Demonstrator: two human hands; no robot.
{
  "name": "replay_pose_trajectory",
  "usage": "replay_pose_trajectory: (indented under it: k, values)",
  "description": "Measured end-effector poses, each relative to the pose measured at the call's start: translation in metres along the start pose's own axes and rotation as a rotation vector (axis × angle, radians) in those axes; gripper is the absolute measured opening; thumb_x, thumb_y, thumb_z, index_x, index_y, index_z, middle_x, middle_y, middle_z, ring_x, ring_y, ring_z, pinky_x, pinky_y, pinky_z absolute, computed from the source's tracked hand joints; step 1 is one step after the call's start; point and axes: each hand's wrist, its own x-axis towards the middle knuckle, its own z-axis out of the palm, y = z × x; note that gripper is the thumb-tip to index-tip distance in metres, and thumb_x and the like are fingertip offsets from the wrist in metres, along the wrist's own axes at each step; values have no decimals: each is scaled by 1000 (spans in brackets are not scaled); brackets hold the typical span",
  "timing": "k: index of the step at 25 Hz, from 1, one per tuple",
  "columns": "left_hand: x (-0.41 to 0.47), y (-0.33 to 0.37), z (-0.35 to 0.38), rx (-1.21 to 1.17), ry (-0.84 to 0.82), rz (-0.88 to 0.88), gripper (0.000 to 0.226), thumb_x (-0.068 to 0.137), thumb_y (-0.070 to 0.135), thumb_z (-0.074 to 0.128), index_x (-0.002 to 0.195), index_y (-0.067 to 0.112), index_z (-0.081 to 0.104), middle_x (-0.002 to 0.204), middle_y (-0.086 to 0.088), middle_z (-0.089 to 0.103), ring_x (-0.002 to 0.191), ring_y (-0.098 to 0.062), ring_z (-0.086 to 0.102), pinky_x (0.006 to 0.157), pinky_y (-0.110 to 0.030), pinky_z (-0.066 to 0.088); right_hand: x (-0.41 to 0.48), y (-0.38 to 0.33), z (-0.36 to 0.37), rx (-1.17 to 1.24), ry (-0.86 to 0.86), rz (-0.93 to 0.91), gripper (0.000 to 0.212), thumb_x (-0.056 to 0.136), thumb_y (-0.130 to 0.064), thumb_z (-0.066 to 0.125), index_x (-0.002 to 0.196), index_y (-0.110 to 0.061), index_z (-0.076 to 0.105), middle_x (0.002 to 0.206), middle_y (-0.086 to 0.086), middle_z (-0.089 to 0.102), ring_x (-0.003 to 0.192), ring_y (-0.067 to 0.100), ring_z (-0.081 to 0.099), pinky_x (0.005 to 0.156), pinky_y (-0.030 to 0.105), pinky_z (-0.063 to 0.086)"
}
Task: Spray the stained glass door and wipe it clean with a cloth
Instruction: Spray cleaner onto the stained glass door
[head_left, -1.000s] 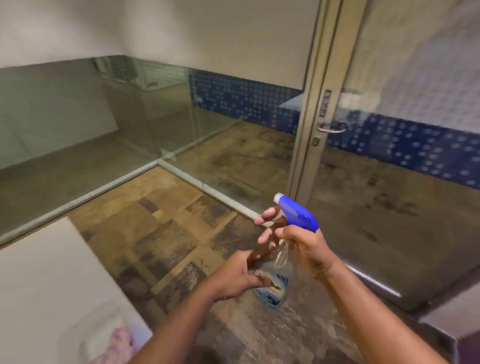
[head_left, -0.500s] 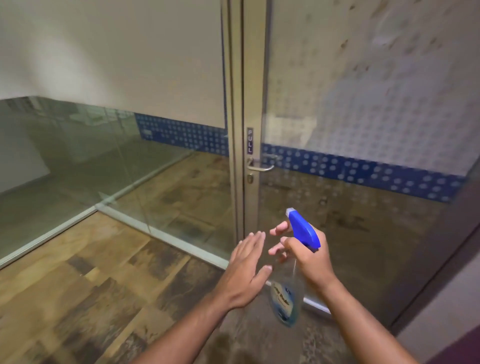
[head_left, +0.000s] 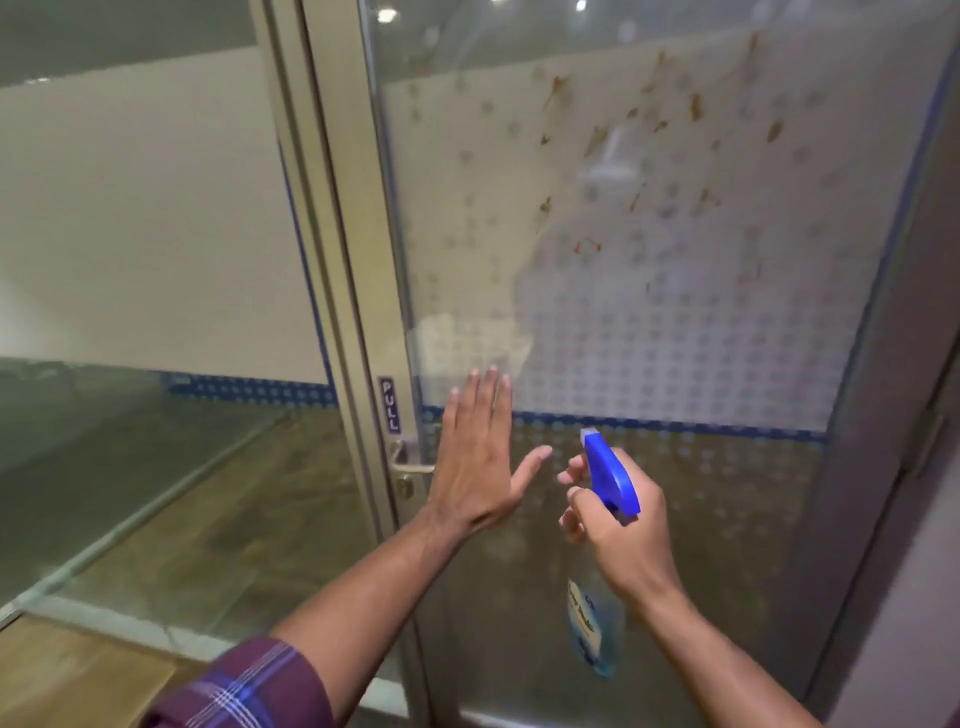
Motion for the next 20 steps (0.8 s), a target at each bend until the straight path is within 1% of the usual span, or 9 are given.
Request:
replay_pose_trajectory:
  k: [2,6,9,10,12,13,15,18,20]
  values:
    - [52,-19,6,25,74,29,96,103,69,38,170,3,20,179,-20,18,168,-39,11,137,-56,10,29,-9,8,-18,35,-31,15,79,-15,63,89,-22,70,91,11,75,66,22,69,57,34,56]
    - [159,-66,6,86,196,50,94,104,68,37,169,2,20,180,-20,16,168,-39,11,135,-60,15,87,-36,30,-86,90,-110,14,78,-17,60,84,-27,68,89,7,75,63,21,70,56,31,55]
    - [234,-100,-6,112,279,70,93,105,67,36,170,2,18,180,-20,14,169,-40,9,136,-60,13,127,-60,50,-140,145,-188,13,80,-17,59,84,-26,68,89,4,75,65,19,71,57,29,57]
    - [256,-110,-9,127,304,83,93,106,67,35,170,3,16,181,-20,12,169,-40,8,136,-59,12,138,-67,57,-151,162,-215,11,82,-16,61,84,-24,68,88,4,75,65,22,72,57,31,58]
    - [294,-127,-15,146,360,112,93,107,66,34,171,3,13,181,-20,9,169,-40,6,137,-59,11,157,-81,72,-188,195,-279,13,89,-9,63,85,-20,68,86,7,73,67,33,70,55,37,59]
    - [310,-134,-17,146,395,120,92,107,66,34,171,3,12,181,-21,9,169,-40,6,136,-59,11,165,-87,79,-207,212,-311,13,89,-9,63,85,-20,68,86,9,71,69,38,68,54,43,59]
    - [342,-145,-20,136,463,131,91,108,65,35,171,3,12,181,-22,9,169,-41,7,136,-59,12,180,-98,96,-233,250,-374,10,85,-17,62,87,-23,69,85,11,70,72,44,65,58,55,57]
    - [372,-156,-16,127,514,148,90,110,64,34,171,3,10,181,-21,7,169,-40,5,136,-59,12,194,-109,115,-257,305,-425,14,81,-23,61,91,-29,70,83,9,71,70,40,66,61,58,59]
    - [381,-160,-9,125,536,156,89,110,64,31,171,4,9,181,-21,6,169,-40,4,136,-59,12,203,-112,120,-270,323,-430,14,81,-25,62,91,-29,72,83,6,72,69,38,68,61,59,59]
